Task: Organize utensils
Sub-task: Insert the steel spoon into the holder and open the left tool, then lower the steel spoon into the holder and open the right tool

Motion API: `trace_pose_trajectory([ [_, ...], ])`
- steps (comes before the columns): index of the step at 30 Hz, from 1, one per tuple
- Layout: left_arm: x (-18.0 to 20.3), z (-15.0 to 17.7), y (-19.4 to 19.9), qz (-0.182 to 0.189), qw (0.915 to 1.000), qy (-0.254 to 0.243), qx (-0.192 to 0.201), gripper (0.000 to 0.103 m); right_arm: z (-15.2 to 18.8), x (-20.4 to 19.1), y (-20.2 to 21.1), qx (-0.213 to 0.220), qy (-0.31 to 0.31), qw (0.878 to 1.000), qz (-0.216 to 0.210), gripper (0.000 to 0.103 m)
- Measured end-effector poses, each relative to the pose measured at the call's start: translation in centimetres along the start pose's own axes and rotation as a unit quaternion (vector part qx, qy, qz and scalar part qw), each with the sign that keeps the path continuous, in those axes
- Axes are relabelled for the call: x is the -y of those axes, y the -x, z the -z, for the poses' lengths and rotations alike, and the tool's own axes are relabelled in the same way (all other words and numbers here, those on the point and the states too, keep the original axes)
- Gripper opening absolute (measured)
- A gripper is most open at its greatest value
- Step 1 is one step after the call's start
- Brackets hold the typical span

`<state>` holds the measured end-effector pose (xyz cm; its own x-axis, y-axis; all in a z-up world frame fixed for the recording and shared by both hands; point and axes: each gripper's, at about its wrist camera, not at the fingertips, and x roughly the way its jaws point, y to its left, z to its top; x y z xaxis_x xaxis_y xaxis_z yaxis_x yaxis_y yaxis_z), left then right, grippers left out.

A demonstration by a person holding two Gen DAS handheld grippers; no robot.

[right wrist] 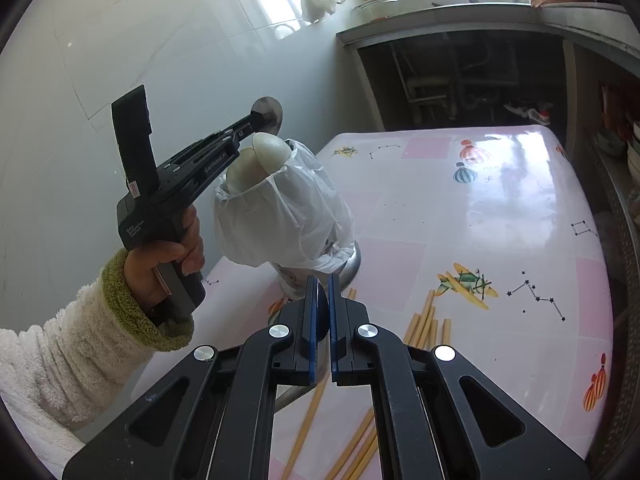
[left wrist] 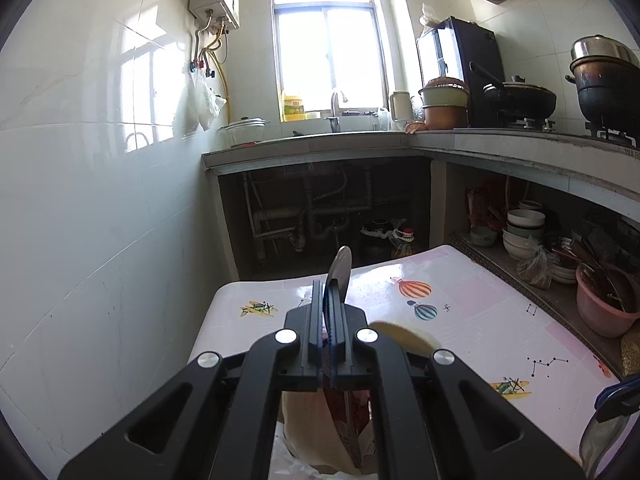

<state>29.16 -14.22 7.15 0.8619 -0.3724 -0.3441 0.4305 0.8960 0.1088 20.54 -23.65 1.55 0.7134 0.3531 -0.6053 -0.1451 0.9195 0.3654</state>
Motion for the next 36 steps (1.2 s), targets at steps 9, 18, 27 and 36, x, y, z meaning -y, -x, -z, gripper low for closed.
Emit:
trace_pose_trajectory([
  [9,-0.8,0.4,1.1,0.019,0.9994,0.027,-0.014,0.040,-0.1,0.4,0.2,0.002,-0.005,1.000,0.005,0.003],
  [18,-3.8,-0.1,7.6,0.012,0.9958,0.087,0.023,0.070,-2.1,0.3,3.8,0.054,0.000,0.998,0.028,0.003],
  [27,-6.7,4.9,12.5,0.003,0.9891,0.144,-0.027,0.079,-10.7,-2.4,9.4,0.195,0.031,0.980,0.016,0.003],
  [36,-6.9,9.5,14.3,-0.011,0.9847,0.167,-0.050,0.081,-16.1,-8.2,2.2,0.207,0.146,0.964,0.080,0.003],
])
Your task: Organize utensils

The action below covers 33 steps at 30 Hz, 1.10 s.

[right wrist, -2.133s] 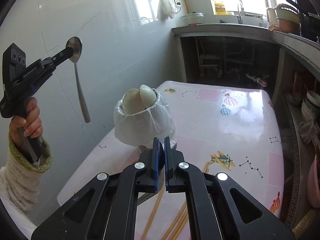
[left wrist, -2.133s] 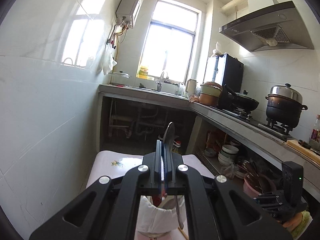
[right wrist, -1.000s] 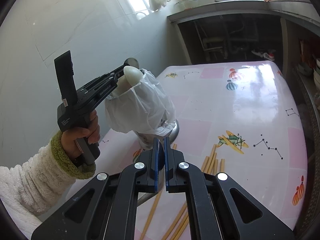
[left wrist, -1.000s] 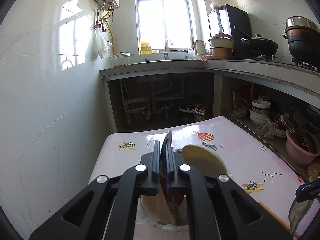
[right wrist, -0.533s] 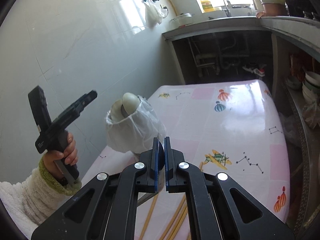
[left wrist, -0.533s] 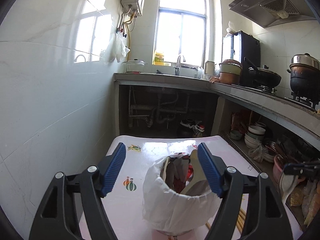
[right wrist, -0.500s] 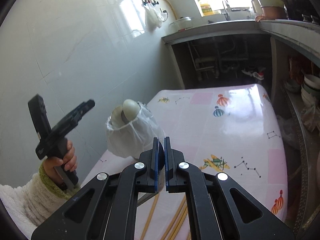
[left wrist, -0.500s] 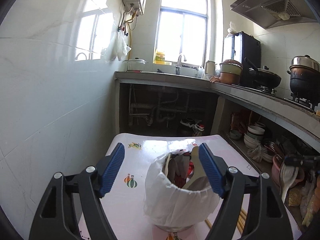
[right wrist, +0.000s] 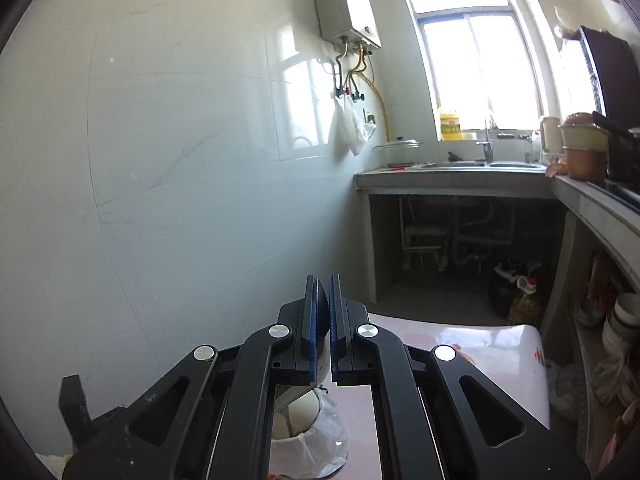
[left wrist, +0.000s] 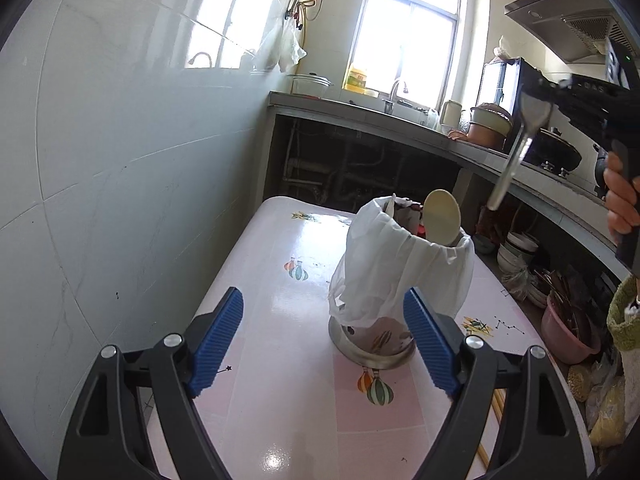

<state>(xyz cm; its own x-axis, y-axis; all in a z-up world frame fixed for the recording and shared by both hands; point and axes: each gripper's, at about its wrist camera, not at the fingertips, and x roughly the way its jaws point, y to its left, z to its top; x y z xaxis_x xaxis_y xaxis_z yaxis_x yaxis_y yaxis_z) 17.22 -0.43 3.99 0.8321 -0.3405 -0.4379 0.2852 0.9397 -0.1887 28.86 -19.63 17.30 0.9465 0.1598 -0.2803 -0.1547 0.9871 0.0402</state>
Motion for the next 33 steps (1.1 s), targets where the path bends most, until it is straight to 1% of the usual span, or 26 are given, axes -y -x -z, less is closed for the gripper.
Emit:
trace_pose_trajectory([
  [2,0.0,0.2,-0.1,-0.005,0.9999,-0.009,-0.001,0.081,0.6,-1.2,-2.3,-0.011,0.039,0.999,0.014,0.003],
  [4,-0.1,0.5,0.0,-0.008,0.9999,-0.014,0.000,0.082,1.6,-2.7,-4.2,-0.022,0.090,0.995,0.029,0.003],
  [6,-0.2,0.5,0.1,-0.007,0.9998,-0.015,0.006,0.082,3.0,-4.2,-5.6,-0.030,0.141,0.989,0.042,0.003],
  [8,-0.6,0.6,0.2,-0.006,0.9999,-0.010,0.011,0.083,4.3,-5.7,-6.6,-0.039,0.181,0.982,0.045,0.003],
  [11,-1.4,0.7,0.0,-0.001,0.9999,-0.005,0.009,0.083,6.4,-7.7,-7.7,-0.051,0.244,0.967,0.052,0.003],
  [15,-1.9,0.7,-0.1,-0.003,0.9999,-0.008,0.009,0.083,8.2,-9.3,-8.5,-0.070,0.298,0.951,0.048,0.003],
  [18,-2.5,0.7,0.3,0.000,0.9999,0.001,0.017,0.083,8.6,-9.8,-8.7,-0.087,0.306,0.947,0.038,0.003],
  [19,-2.8,0.7,0.4,0.000,0.9998,0.004,0.019,0.083,8.7,-9.9,-8.5,-0.092,0.304,0.948,0.034,0.003],
  [21,-3.1,0.8,0.4,0.002,0.9998,0.007,0.020,0.084,8.5,-9.7,-8.0,-0.097,0.284,0.953,0.025,0.003],
  [23,-3.2,0.8,0.4,0.004,0.9997,0.009,0.021,0.084,7.8,-9.0,-7.4,-0.104,0.251,0.962,0.015,0.004],
  [25,-3.1,0.7,0.5,0.004,0.9997,0.006,0.023,0.084,7.1,-7.8,-6.1,-0.101,0.202,0.974,0.004,0.010],
  [27,-3.2,0.7,0.7,0.006,0.9996,0.005,0.026,0.084,6.5,-6.6,-4.4,-0.100,0.146,0.984,-0.008,0.026],
  [28,-3.2,0.7,0.7,0.007,0.9996,0.006,0.026,0.084,6.4,-6.0,-3.5,-0.100,0.119,0.988,-0.016,0.029],
  [30,-3.1,0.7,0.7,0.012,0.9996,0.007,0.023,0.084,6.7,-5.3,-1.9,-0.107,0.075,0.991,-0.024,0.041],
  [32,-3.0,0.8,0.6,0.021,0.9997,0.010,0.012,0.084,7.9,-4.5,-0.3,-0.116,0.032,0.992,-0.026,0.050],
  [33,-2.9,0.9,0.4,0.029,0.9995,0.011,0.004,0.085,8.8,-4.2,0.3,-0.127,0.013,0.991,-0.029,0.050],
])
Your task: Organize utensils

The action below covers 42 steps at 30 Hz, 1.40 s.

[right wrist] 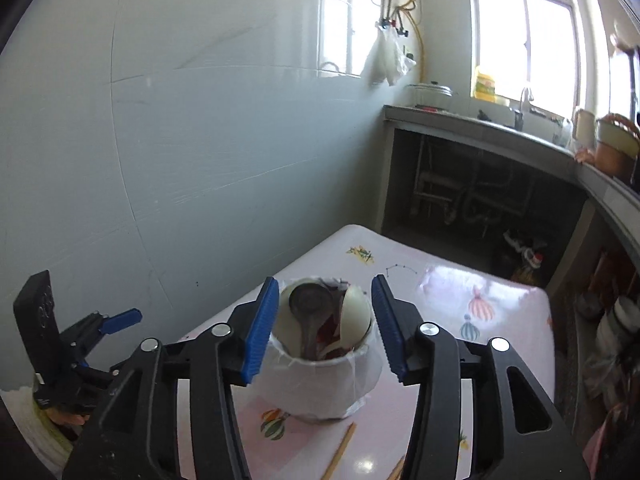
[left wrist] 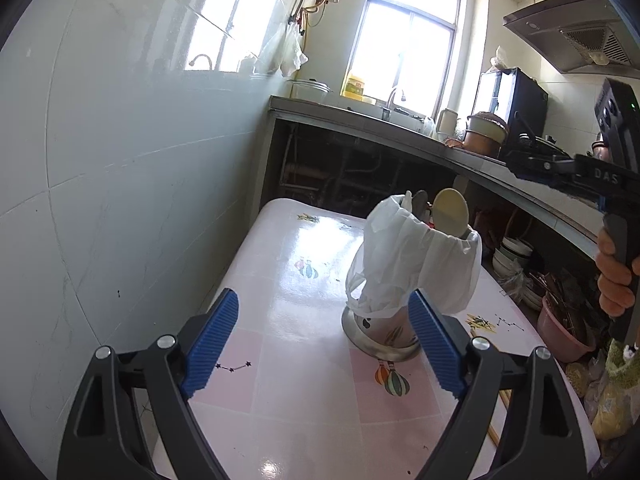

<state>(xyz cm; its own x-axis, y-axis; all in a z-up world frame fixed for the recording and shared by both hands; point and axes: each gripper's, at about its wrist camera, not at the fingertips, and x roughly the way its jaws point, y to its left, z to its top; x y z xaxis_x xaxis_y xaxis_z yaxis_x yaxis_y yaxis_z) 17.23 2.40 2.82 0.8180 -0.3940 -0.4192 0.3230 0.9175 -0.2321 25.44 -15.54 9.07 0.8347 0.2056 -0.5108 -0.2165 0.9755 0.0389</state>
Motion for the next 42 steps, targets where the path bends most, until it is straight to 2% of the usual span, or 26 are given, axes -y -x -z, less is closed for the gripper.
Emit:
trace_pose_trajectory([
  [3,0.6,0.5,-0.5,0.018,0.9996,-0.001,-0.024,0.085,3.8,0.5,0.4,-0.039,-0.040,0.998,0.006,0.050],
  [7,2.3,1.1,-1.0,0.035,0.9980,-0.029,-0.044,0.085,8.9,1.8,0.5,-0.096,-0.087,0.991,0.039,0.050],
  [12,4.9,1.7,-2.1,0.052,0.9944,-0.053,-0.076,0.085,12.9,5.3,0.6,-0.137,-0.152,0.974,0.094,0.050],
  [16,7.0,2.8,-3.4,0.044,0.9902,-0.073,-0.111,0.085,15.5,7.5,0.6,-0.172,-0.172,0.960,0.137,0.050],
  [18,7.6,3.5,-4.1,0.039,0.9884,-0.072,-0.127,0.085,16.3,8.6,0.7,-0.181,-0.188,0.956,0.136,0.048],
  [22,9.1,4.4,-5.3,0.059,0.9831,-0.075,-0.157,0.085,17.8,10.0,1.6,-0.185,-0.202,0.952,0.138,0.041],
  [24,10.2,4.6,-5.7,0.071,0.9807,-0.084,-0.162,0.085,18.1,10.3,1.7,-0.188,-0.206,0.951,0.135,0.032],
  [28,12.2,5.0,-6.7,0.089,0.9770,-0.091,-0.171,0.085,19.3,11.0,1.0,-0.195,-0.215,0.950,0.119,0.021],
  [30,13.3,5.4,-7.4,0.101,0.9741,-0.094,-0.180,0.081,19.7,11.3,0.9,-0.196,-0.216,0.950,0.108,0.019],
  [35,15.7,6.8,-9.6,0.108,0.9641,-0.121,-0.210,0.060,20.3,11.4,0.2,-0.202,-0.201,0.954,0.092,0.018],
  [37,16.5,7.4,-10.4,0.103,0.9614,-0.136,-0.216,0.055,20.3,11.4,-0.1,-0.202,-0.189,0.956,0.093,0.018],
  [42,17.8,8.6,-11.8,0.074,0.9562,-0.176,-0.221,0.049,20.5,11.4,-0.8,-0.208,-0.171,0.960,0.075,0.018],
])
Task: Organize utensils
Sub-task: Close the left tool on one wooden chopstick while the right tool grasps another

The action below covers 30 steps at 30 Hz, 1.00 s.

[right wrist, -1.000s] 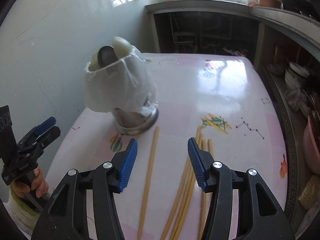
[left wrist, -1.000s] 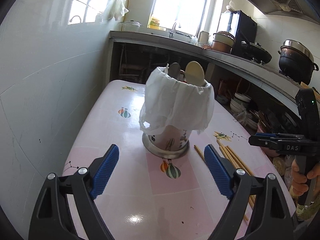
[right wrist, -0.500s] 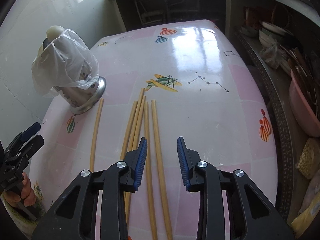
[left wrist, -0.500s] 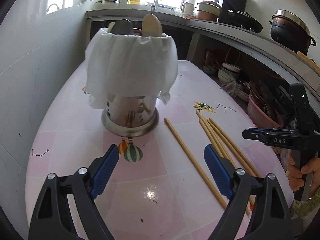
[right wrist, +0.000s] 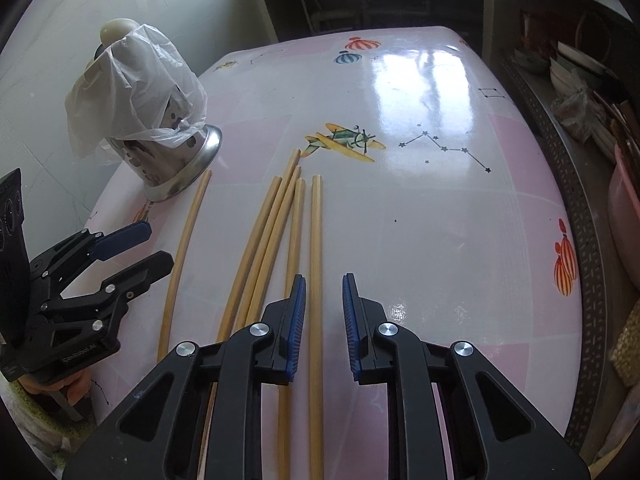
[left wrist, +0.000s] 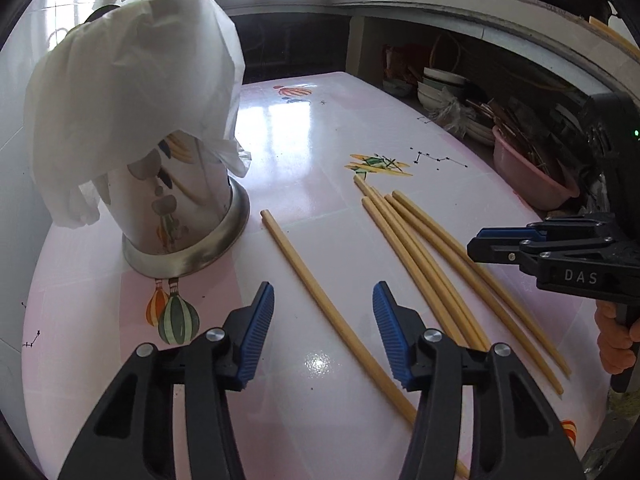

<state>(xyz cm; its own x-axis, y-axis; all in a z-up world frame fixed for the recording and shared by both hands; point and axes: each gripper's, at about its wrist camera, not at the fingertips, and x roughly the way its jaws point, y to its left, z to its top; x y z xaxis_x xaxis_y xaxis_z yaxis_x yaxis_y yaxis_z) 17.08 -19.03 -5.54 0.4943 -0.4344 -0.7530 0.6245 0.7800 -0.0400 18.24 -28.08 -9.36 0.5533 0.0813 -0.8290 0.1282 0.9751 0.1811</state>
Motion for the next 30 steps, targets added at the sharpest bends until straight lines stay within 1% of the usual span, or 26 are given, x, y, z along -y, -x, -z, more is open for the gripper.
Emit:
trace_pose_trajectory([
  [2,0.2,0.2,-0.5,-0.006,1.0000,-0.004,-0.004,0.045,0.2,-0.2,-0.4,-0.005,0.008,1.000,-0.006,0.018],
  [3,0.3,0.2,-0.6,-0.009,0.9999,-0.004,-0.007,0.044,0.2,-0.4,-0.5,-0.004,0.015,1.000,-0.002,0.017],
  [5,0.4,0.3,-0.9,-0.011,0.9998,-0.004,-0.014,0.037,0.2,-0.8,-0.6,-0.002,0.029,1.000,0.009,0.017],
  [7,0.5,0.4,-1.1,-0.018,0.9996,-0.010,-0.019,0.032,0.2,-0.9,-0.6,-0.001,0.036,0.999,0.015,0.016],
  [8,0.6,0.4,-1.1,-0.023,0.9995,-0.014,-0.018,0.031,0.2,-1.0,-0.6,0.000,0.041,0.999,0.019,0.016],
  [9,0.7,0.4,-1.1,-0.025,0.9994,-0.017,-0.018,0.030,0.3,-1.1,-0.6,0.001,0.046,0.999,0.027,0.013],
  [10,0.7,0.3,-1.2,-0.029,0.9992,-0.020,-0.019,0.026,0.3,-1.2,-0.7,0.002,0.048,0.998,0.032,0.012],
  [13,1.0,0.3,-1.3,-0.034,0.9990,-0.023,-0.019,0.016,0.4,-0.9,-0.7,0.003,0.041,0.998,0.037,0.007],
  [17,0.8,0.5,-1.0,-0.040,0.9989,-0.019,-0.019,0.006,0.7,-0.2,-0.5,0.002,0.021,0.999,0.026,0.005],
  [21,0.0,1.3,-0.2,-0.041,0.9989,-0.007,-0.023,0.006,1.2,0.0,-0.3,-0.004,0.006,1.000,0.014,0.005],
  [23,-0.5,1.7,0.4,-0.038,0.9988,-0.002,-0.032,0.006,1.3,0.0,-0.1,-0.014,-0.005,1.000,0.007,0.005],
  [25,-1.0,2.2,1.1,-0.029,0.9987,0.008,-0.042,0.006,1.6,-0.1,0.0,-0.019,-0.009,1.000,0.009,0.005],
  [30,-2.7,3.9,2.8,-0.024,0.9975,0.035,-0.057,0.006,2.6,-0.6,0.5,-0.036,-0.023,0.999,0.007,0.005],
])
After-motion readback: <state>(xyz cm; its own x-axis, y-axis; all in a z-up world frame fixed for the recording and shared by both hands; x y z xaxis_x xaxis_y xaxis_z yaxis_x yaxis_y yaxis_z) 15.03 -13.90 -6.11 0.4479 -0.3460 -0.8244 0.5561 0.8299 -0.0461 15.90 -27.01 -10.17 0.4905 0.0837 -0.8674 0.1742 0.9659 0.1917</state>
